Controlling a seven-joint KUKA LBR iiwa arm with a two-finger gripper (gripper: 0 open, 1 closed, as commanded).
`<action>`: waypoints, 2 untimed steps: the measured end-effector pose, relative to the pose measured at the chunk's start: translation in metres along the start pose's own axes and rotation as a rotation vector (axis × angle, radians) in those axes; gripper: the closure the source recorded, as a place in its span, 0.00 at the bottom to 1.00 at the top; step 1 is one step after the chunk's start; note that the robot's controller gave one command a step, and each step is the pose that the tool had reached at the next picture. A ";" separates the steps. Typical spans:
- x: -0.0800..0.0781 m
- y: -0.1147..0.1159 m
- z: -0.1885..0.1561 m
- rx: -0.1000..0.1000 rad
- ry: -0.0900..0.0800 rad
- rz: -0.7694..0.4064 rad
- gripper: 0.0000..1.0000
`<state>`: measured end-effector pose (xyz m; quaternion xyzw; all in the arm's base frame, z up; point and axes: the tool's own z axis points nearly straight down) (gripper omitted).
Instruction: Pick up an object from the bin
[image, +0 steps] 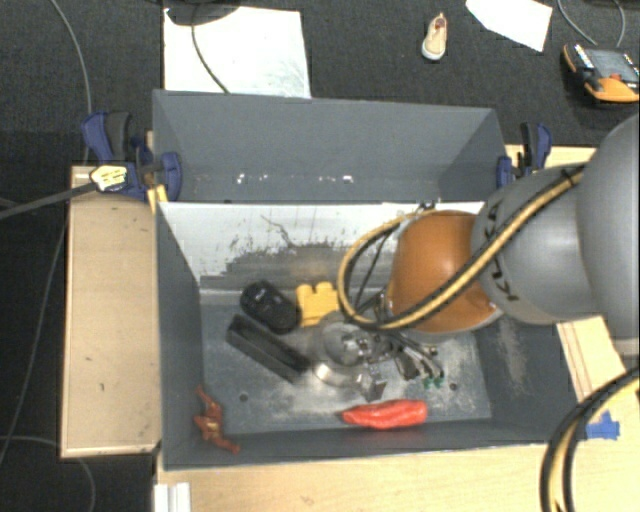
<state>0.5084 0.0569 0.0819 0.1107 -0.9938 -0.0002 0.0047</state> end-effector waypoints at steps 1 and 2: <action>0.002 0.000 -0.024 -0.001 0.006 0.000 1.00; 0.000 0.000 -0.059 0.000 -0.001 0.000 1.00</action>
Offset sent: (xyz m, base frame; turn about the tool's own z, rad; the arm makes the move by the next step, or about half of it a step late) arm -0.0013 0.0001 0.0619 -0.0001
